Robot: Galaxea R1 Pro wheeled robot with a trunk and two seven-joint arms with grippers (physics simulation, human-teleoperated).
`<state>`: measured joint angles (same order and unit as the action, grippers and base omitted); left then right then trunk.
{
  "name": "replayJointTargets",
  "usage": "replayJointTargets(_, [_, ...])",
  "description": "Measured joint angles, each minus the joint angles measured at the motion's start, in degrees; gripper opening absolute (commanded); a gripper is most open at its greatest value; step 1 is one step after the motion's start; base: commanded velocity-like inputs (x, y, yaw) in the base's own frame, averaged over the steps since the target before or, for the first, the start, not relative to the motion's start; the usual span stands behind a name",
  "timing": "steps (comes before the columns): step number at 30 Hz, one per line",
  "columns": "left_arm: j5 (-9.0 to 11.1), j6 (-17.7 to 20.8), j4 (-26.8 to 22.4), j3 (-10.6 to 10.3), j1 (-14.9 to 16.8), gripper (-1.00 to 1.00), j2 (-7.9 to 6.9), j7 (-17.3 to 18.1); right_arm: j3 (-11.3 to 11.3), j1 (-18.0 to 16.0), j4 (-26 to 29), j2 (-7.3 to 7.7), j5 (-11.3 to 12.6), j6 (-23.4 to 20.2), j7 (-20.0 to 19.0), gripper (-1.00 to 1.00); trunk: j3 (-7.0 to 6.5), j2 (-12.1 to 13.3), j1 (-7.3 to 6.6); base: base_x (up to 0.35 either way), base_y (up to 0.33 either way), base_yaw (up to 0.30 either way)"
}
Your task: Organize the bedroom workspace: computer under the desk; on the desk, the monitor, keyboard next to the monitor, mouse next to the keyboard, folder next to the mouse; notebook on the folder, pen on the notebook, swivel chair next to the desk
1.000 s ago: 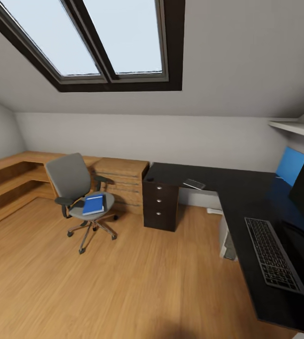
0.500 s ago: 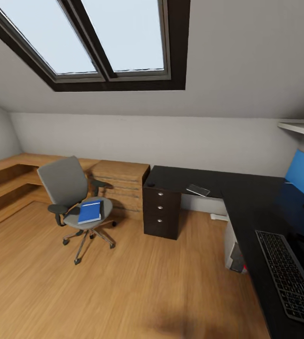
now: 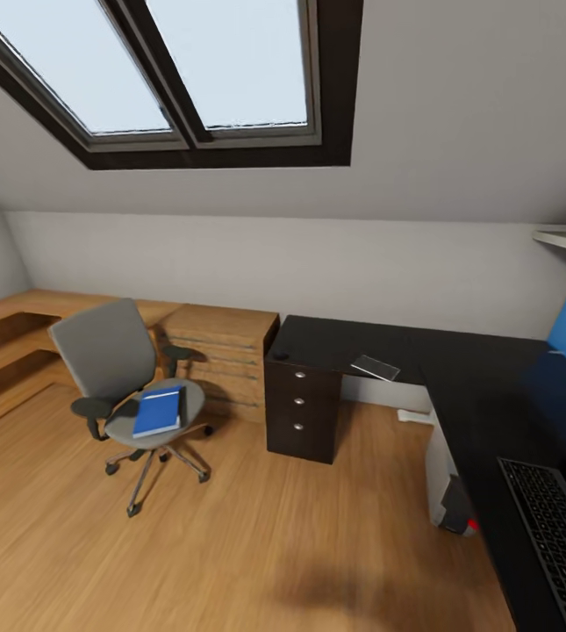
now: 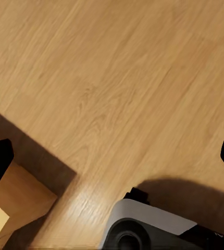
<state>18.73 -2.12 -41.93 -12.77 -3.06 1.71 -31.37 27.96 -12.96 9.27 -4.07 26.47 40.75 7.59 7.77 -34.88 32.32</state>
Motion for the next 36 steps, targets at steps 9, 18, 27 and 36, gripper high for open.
replayJointTargets(9, [0.16,0.52,-2.91,0.02,0.06,1.0,0.21,0.03,-0.11,-0.49,4.83,-0.1,-0.02,-0.32,0.45,1.0,-0.01,0.0,0.0,0.328,0.0,0.0])
replayJointTargets(18, [0.37,10.2,-19.22,0.52,0.08,1.0,-0.05,0.12,-0.23,-10.21,16.94,-0.19,-0.46,-19.0,11.29,1.0,-0.03,0.0,0.0,0.328,0.0,0.0])
replayJointTargets(27, [2.27,31.08,-38.63,4.53,5.73,1.0,0.26,0.22,-0.58,-27.7,23.05,-3.62,0.61,-48.0,18.82,1.0,-0.03,0.03,0.0,0.328,0.0,0.0])
replayJointTargets(36, [13.17,36.94,-40.01,6.89,10.47,1.0,-2.76,0.26,-4.82,-34.08,24.04,-3.62,2.67,-58.07,21.68,1.0,-0.02,0.02,0.0,0.328,0.0,0.011])
